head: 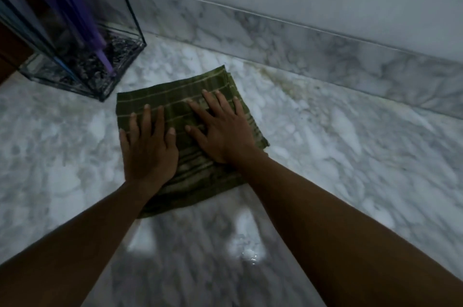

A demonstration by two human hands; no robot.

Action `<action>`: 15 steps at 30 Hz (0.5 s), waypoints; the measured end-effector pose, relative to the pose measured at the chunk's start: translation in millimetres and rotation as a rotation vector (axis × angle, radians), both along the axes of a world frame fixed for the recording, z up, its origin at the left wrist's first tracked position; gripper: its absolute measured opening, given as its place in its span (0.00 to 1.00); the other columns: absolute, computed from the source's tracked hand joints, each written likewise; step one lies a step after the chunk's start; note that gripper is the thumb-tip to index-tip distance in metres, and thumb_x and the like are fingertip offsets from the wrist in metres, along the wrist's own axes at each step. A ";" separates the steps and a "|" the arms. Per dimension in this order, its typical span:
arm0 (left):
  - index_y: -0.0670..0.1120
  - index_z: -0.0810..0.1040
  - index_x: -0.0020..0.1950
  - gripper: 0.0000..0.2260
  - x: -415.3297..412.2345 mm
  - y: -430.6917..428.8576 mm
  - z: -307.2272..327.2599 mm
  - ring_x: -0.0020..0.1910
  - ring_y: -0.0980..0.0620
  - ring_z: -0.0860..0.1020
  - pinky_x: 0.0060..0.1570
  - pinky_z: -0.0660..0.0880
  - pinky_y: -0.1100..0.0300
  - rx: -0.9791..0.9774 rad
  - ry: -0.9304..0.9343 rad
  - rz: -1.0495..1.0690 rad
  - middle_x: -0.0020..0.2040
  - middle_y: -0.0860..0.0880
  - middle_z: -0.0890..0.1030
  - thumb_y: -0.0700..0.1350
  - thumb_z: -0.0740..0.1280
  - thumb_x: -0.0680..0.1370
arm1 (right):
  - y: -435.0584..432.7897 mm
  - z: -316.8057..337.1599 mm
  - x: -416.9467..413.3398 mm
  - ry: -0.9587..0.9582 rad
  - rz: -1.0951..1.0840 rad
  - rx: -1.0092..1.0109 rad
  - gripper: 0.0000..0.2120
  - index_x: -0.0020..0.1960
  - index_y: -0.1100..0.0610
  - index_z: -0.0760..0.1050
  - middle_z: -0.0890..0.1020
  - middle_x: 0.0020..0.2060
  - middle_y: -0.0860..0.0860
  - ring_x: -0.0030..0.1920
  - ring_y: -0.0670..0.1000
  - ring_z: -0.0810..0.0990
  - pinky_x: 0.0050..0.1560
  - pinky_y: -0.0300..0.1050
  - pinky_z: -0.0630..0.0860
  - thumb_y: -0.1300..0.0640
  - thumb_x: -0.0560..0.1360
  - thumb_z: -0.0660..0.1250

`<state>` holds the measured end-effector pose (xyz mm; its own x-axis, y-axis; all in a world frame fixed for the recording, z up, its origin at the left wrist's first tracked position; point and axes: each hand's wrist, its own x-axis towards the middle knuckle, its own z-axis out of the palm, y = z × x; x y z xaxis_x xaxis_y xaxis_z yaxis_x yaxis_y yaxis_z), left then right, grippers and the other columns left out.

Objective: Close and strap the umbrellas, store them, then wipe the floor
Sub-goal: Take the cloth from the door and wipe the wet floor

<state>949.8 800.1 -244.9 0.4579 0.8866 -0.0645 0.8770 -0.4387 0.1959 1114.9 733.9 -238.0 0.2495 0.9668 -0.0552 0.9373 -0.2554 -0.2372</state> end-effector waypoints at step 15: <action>0.52 0.54 0.81 0.25 191.3 -145.4 2.5 0.81 0.40 0.48 0.77 0.45 0.38 -0.033 -0.077 -0.386 0.82 0.46 0.51 0.56 0.49 0.84 | -192.6 3.1 161.0 -0.029 -0.413 -0.034 0.30 0.80 0.36 0.46 0.49 0.82 0.46 0.82 0.50 0.44 0.80 0.58 0.43 0.30 0.80 0.43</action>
<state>1141.2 654.6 -242.4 0.7620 0.6462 -0.0420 0.6308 -0.7259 0.2744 1275.9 541.2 -234.9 0.6177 0.7831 -0.0725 0.7609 -0.6184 -0.1968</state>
